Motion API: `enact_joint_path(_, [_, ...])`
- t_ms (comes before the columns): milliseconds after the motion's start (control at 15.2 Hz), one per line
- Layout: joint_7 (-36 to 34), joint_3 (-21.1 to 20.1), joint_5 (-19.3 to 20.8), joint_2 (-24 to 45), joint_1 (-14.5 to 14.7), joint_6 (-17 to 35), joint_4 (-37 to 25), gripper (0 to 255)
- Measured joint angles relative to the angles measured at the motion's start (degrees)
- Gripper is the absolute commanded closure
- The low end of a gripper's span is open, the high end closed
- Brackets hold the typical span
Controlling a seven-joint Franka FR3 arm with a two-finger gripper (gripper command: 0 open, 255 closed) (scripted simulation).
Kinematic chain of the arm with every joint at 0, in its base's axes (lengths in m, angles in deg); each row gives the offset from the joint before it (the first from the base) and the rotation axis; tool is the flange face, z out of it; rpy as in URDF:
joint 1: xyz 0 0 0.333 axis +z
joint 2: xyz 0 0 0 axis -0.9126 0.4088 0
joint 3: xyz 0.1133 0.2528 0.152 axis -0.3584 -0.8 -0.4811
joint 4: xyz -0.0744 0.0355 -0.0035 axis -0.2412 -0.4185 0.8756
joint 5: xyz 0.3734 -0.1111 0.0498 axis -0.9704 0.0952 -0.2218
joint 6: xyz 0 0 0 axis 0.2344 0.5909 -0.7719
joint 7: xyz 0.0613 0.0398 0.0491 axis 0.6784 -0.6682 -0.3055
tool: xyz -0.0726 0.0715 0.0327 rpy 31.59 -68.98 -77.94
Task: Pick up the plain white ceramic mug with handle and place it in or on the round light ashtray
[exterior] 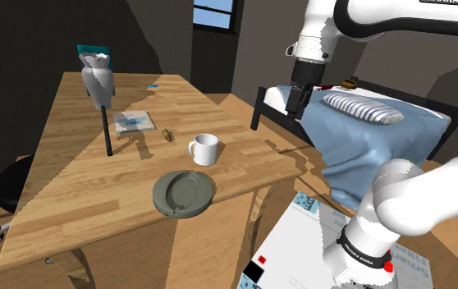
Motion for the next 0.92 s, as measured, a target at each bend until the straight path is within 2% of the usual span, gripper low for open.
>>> enact_joint_path(264, [0.7,0.3,0.5,4.0,-0.4,3.4,-0.3,0])
enact_joint_path(924, [2.1,0.7,2.2,24.5,-1.5,15.8,-7.6,0])
